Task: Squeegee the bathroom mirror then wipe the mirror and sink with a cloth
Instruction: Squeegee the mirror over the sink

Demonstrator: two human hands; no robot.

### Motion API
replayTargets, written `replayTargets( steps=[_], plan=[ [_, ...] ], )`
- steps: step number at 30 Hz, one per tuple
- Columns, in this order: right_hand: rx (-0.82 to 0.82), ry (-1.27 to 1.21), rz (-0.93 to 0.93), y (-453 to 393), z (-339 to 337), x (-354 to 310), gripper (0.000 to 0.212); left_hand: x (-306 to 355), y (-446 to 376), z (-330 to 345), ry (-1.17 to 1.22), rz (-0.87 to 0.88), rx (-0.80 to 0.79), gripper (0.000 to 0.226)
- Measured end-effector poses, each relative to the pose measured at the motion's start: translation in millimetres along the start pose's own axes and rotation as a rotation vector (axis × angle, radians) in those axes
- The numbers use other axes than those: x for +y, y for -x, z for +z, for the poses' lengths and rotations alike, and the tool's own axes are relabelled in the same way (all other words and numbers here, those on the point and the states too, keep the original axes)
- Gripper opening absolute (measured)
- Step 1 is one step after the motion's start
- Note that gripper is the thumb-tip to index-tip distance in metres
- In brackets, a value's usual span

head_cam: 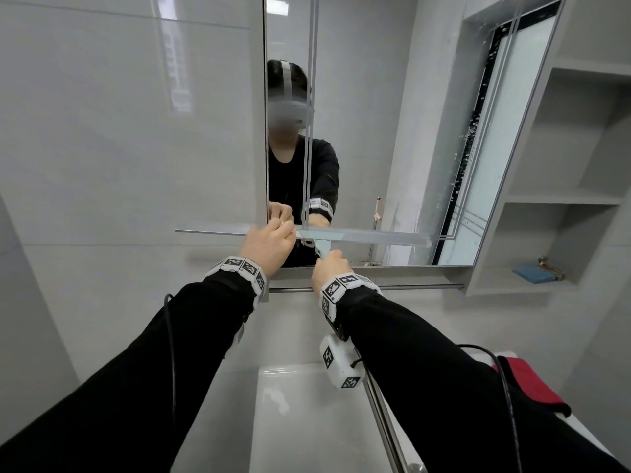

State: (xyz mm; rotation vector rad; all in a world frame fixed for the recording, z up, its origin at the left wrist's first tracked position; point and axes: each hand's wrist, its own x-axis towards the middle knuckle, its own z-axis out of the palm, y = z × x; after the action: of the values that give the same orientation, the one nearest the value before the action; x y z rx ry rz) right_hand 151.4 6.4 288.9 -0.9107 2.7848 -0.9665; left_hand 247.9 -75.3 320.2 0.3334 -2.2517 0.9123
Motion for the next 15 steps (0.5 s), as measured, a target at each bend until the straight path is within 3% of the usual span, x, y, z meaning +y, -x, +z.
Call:
replayTargets(
  steps=[15],
  plan=[
    [-0.109, 0.075, 0.061, 10.3, 31.6, 23.8, 0.032, 19.7, 30.7, 21.0, 0.045, 0.027, -0.133, 0.033]
  ],
)
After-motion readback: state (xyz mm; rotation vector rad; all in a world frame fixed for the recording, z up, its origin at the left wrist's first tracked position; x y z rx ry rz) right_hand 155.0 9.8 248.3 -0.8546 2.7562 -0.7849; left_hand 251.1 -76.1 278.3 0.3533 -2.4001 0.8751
